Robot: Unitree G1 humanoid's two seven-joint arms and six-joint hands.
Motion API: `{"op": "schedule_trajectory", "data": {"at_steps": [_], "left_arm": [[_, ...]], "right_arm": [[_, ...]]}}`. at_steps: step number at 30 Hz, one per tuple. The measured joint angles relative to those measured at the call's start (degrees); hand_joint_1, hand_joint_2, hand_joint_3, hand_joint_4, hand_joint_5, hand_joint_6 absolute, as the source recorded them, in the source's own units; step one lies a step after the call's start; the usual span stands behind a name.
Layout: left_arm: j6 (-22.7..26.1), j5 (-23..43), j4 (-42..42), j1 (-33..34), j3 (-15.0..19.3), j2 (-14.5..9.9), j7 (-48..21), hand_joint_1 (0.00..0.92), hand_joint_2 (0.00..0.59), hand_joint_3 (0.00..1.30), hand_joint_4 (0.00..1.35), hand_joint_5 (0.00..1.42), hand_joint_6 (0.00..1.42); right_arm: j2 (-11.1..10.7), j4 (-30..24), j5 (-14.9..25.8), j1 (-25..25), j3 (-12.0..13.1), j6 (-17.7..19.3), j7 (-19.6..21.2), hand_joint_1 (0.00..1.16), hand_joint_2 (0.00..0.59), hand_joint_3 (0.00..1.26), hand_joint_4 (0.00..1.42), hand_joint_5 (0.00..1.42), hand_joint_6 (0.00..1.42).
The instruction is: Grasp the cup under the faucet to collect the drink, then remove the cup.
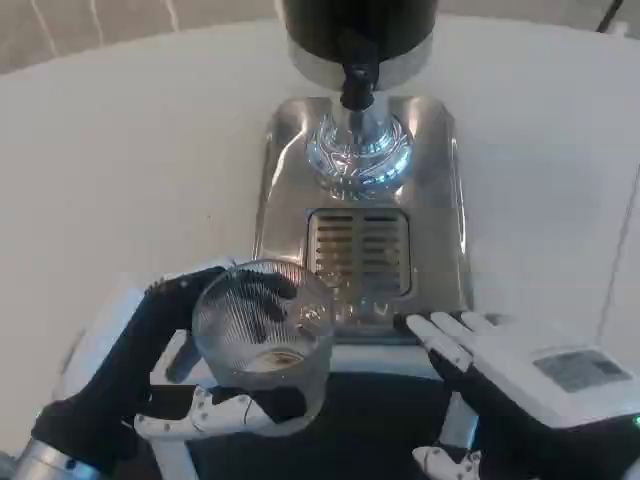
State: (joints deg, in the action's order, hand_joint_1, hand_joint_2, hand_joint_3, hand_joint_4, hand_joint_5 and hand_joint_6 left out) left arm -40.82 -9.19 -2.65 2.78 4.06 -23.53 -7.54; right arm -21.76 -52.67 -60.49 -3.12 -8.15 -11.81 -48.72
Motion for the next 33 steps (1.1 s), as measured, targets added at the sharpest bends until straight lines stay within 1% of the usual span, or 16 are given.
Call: {"op": "schedule_trajectory", "data": {"at_steps": [9, 23, 27, 31, 33], "left_arm": [[0.0, 0.0, -0.02, 0.02, 0.0, 0.0, -0.29, 0.581, 0.037, 0.99, 1.19, 1.4, 1.42], [-0.01, -0.11, -0.02, -0.52, 0.03, 0.17, -0.28, 0.581, 0.036, 0.99, 1.19, 1.4, 1.42], [0.18, -0.87, -0.76, -0.34, 0.13, 1.28, 0.4, 0.581, 0.036, 0.99, 1.19, 1.4, 1.42], [1.65, -3.95, -4.3, 2.44, 0.17, 3.26, 2.88, 0.581, 0.035, 0.98, 1.19, 1.4, 1.42], [1.83, -4.92, -5.31, 3.64, 0.14, 3.79, 3.71, 0.581, 0.035, 0.98, 1.19, 1.4, 1.42]], "right_arm": [[0.85, 0.07, -0.54, 0.62, -0.14, 0.5, -0.11, 0.3, 0.487, 0.0, 0.0, 0.0, 0.0], [1.32, 0.05, -0.78, -0.04, -0.1, 0.75, -0.12, 0.3, 0.486, 0.0, 0.0, 0.0, 0.0], [1.9, -0.4, -0.98, -1.12, 0.38, 0.73, -0.12, 0.3, 0.489, 0.0, 0.0, 0.0, 0.0], [2.5, -1.65, -1.04, -2.89, 1.95, 0.53, -0.11, 0.29, 0.492, 0.0, 0.0, 0.0, 0.0], [2.7, -1.7, -1.25, -3.19, 2.54, 0.47, -0.12, 0.29, 0.493, 0.0, 0.0, 0.0, 0.0]]}}
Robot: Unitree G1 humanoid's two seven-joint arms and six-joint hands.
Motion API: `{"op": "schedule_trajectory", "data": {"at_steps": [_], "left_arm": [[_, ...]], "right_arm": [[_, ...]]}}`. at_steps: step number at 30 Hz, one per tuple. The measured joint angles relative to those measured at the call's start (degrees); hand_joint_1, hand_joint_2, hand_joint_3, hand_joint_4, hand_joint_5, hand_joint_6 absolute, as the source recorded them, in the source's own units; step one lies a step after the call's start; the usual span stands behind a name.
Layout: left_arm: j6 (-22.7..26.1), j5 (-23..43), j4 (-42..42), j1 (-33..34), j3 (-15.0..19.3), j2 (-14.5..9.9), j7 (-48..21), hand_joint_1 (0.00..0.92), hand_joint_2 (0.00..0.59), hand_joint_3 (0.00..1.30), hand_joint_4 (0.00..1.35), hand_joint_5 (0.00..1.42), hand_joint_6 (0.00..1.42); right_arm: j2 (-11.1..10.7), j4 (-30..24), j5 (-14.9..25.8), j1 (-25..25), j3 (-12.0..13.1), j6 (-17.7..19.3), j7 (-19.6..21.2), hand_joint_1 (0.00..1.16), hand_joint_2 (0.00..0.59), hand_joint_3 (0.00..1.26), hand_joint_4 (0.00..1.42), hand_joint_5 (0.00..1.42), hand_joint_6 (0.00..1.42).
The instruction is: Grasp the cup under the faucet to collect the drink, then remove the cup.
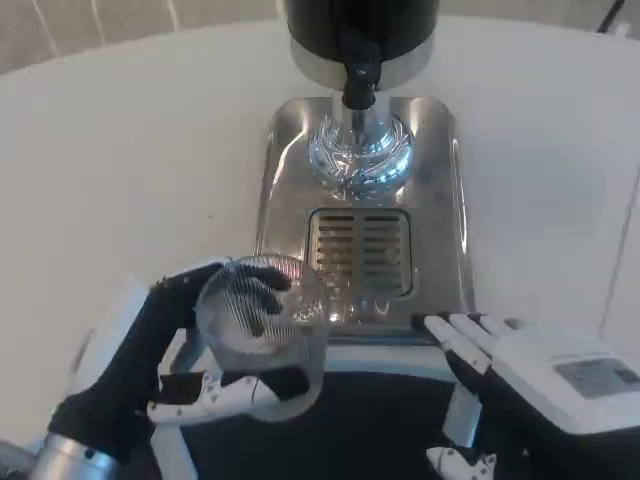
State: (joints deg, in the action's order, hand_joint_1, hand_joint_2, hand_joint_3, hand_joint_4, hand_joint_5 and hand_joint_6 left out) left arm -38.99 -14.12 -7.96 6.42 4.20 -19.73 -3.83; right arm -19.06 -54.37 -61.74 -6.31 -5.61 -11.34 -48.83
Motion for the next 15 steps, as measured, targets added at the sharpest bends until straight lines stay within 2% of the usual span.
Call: {"op": "schedule_trajectory", "data": {"at_steps": [8, 15], "left_arm": [[0.46, -2.41, -6.45, 7.37, -0.91, 2.33, 3.9, 0.581, 0.034, 0.98, 1.18, 1.4, 1.42], [0.32, -4.86, -13.06, 12.3, -2.08, 3.19, 6.97, 0.581, 0.033, 0.98, 1.18, 1.4, 1.42]], "right_arm": [[0.64, -2.19, -1.75, -1.04, 1.11, -0.09, -1.81, 0.28, 0.494, 0.0, 0.0, 0.0, 0.0], [1.67, -3.59, -3.12, -2.59, 2.04, -0.09, -3.64, 0.28, 0.494, 0.0, 0.0, 0.0, 0.0]]}}
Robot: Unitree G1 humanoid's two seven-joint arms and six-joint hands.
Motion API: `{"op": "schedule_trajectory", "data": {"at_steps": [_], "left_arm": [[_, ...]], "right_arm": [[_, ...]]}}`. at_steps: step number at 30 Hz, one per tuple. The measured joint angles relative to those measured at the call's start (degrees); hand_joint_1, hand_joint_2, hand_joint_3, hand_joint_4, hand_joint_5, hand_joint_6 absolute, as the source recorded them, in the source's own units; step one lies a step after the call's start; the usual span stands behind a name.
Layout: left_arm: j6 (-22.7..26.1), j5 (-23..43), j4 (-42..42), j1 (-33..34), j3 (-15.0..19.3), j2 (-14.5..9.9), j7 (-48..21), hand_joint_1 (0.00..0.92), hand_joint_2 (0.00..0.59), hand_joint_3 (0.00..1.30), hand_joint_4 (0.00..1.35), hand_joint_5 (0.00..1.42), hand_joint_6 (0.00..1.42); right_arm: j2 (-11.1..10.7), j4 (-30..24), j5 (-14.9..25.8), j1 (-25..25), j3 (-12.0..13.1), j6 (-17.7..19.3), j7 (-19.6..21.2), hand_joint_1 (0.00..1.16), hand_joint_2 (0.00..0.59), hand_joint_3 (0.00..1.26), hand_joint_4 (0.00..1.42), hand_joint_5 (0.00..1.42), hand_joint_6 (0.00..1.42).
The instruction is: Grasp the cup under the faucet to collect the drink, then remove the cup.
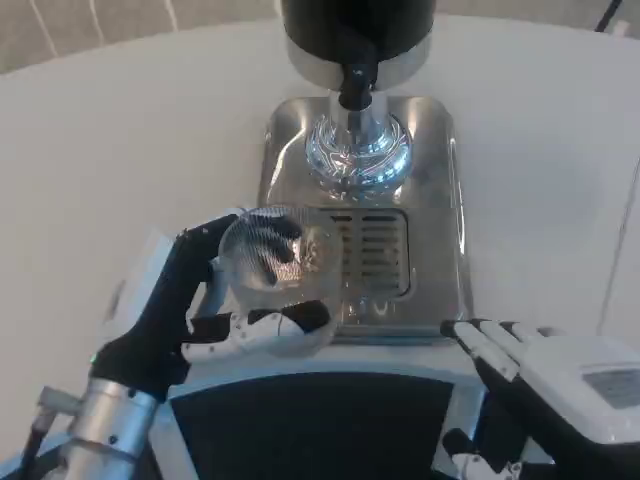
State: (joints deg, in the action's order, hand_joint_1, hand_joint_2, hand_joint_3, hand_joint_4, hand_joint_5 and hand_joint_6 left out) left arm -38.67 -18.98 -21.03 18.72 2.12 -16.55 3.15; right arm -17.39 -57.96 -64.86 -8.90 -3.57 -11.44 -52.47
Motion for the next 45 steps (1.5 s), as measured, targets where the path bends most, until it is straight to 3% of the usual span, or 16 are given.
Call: {"op": "schedule_trajectory", "data": {"at_steps": [14, 23, 38, 41, 45], "left_arm": [[-1.07, -6.18, -20.56, 13.75, -5.21, 0.7, 10.36, 0.581, 0.033, 0.98, 1.18, 1.39, 1.42], [-1.09, -6.58, -31.38, 22.0, -7.68, 1.77, 16.51, 0.581, 0.033, 0.98, 1.18, 1.39, 1.42], [-1.08, -6.34, -39.65, 28.57, -9.95, 3.45, 19.49, 0.581, 0.037, 0.98, 1.18, 1.39, 1.42], [-1.07, -6.31, -40.4, 29.14, -9.99, 3.63, 19.53, 0.578, 0.028, 0.97, 1.14, 1.33, 1.41], [-0.75, -6.23, -41.75, 30.42, -10.1, 4.07, 19.55, 0.54, 0.003, 0.84, 0.96, 1.18, 1.35]], "right_arm": [[1.45, -0.55, -1.15, 0.02, 0.55, 0.12, -2.98, 0.27, 0.5, 0.0, 0.0, 0.0, 0.0], [3.15, -1.09, -1.37, -2.02, 0.75, 0.78, -3.88, 0.26, 0.502, 0.0, 0.0, 0.0, 0.0], [5.55, -1.1, -3.84, -1.88, 0.58, 1.22, -5.13, 0.25, 0.502, 0.0, 0.0, 0.0, 0.0], [5.64, -1.05, -4.07, -1.73, 0.59, 1.22, -5.13, 0.25, 0.5, 0.0, 0.0, 0.0, 0.0], [5.77, -0.93, -4.29, -1.9, 0.7, 1.22, -5.13, 0.25, 0.496, 0.0, 0.0, 0.0, 0.0]]}}
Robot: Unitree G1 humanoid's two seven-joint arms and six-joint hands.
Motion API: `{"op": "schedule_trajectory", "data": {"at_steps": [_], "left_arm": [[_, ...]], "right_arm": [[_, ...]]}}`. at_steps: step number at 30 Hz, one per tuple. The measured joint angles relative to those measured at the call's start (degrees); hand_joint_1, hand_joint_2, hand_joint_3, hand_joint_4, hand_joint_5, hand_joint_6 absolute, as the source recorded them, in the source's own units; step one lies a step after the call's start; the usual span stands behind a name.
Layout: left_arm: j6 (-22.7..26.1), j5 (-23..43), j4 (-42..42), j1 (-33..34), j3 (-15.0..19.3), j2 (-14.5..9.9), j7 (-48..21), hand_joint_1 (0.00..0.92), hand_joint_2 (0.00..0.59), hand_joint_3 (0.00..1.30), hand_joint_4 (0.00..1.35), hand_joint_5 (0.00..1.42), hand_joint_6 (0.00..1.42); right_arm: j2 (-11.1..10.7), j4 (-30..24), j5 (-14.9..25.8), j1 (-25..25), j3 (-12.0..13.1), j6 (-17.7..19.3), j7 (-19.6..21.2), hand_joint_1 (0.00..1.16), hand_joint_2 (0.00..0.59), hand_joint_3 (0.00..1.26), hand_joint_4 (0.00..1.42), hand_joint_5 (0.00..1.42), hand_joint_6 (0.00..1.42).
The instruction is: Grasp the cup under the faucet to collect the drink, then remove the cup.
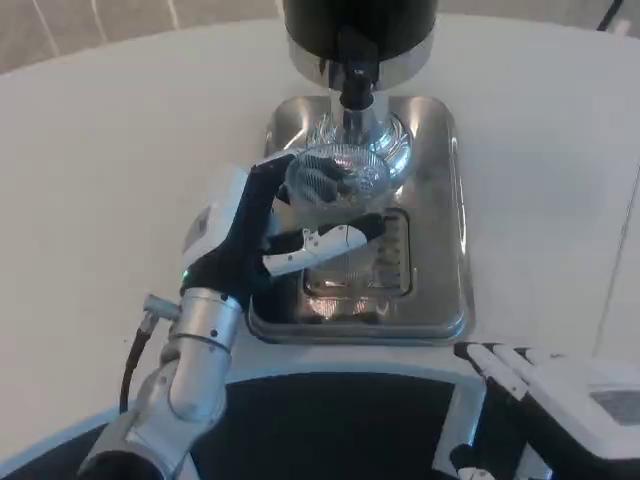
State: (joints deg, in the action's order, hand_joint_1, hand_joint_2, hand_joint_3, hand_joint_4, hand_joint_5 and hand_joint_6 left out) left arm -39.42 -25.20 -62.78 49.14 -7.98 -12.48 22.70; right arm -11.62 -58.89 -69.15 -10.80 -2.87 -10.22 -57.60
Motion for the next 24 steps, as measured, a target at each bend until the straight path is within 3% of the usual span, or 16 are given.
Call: {"op": "schedule_trajectory", "data": {"at_steps": [9, 14, 24], "left_arm": [[0.06, 0.05, -1.27, 1.17, -0.32, 0.09, -0.38, 0.316, 0.04, 0.52, 0.61, 0.89, 1.18], [0.0, -0.5, -1.36, 1.19, -2.2, 0.0, 1.39, 0.285, 0.045, 0.42, 0.41, 0.66, 0.94], [-0.06, -2.59, -1.38, 1.19, -3.95, -1.11, 4.76, 0.242, 0.045, 0.37, 0.27, 0.42, 0.52]], "right_arm": [[0.24, 0.44, 0.11, -0.16, 0.5, -0.05, 0.0, 0.24, 0.495, 0.0, 0.0, 0.0, 0.0], [0.16, 1.82, 1.09, 0.88, 1.47, -0.24, 0.01, 0.23, 0.497, 0.0, 0.0, 0.0, 0.0], [0.06, 3.52, 1.97, 2.1, 1.9, -0.49, 0.13, 0.23, 0.493, 0.0, 0.0, 0.0, 0.0]]}}
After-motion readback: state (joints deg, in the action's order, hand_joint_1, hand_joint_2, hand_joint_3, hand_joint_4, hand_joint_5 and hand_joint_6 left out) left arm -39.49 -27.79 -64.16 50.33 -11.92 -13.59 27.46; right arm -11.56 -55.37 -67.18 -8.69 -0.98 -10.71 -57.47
